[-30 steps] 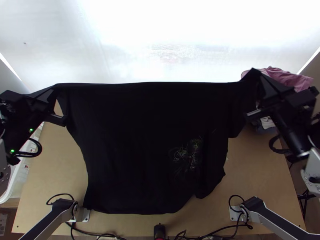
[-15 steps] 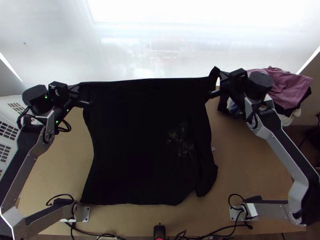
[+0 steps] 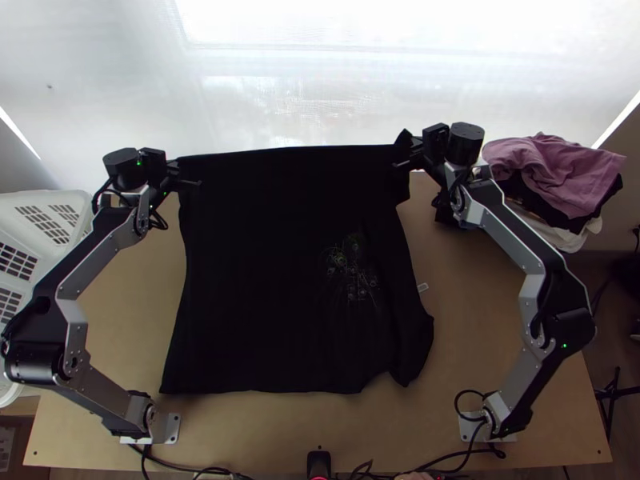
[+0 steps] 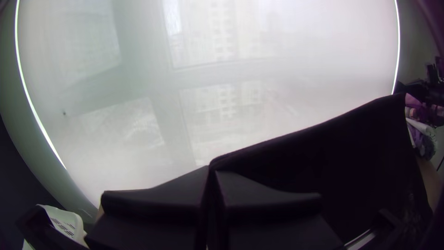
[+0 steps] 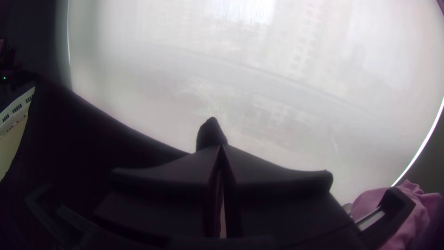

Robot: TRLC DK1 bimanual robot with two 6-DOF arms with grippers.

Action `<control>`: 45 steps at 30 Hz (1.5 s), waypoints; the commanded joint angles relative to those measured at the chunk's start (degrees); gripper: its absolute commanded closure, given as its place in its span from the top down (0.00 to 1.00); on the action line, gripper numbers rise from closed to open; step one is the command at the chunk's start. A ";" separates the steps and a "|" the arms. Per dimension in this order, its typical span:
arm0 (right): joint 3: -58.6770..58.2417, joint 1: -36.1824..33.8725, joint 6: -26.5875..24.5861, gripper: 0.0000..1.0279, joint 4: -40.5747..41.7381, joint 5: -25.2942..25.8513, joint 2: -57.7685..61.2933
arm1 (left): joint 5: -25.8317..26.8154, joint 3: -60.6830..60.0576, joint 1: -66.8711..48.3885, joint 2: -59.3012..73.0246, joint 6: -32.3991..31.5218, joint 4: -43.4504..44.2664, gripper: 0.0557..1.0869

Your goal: Fold the t-shirt

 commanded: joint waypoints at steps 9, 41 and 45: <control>19.61 1.05 0.06 0.03 -1.23 1.69 20.01 | -0.11 14.03 1.36 21.64 1.67 3.45 0.03; -7.46 5.36 3.76 0.03 0.18 2.92 1.02 | 1.47 -7.42 2.23 7.93 -1.06 9.25 0.03; -11.95 6.15 4.02 0.03 0.27 2.92 -2.14 | 2.09 -10.85 2.32 5.02 -1.15 9.34 0.03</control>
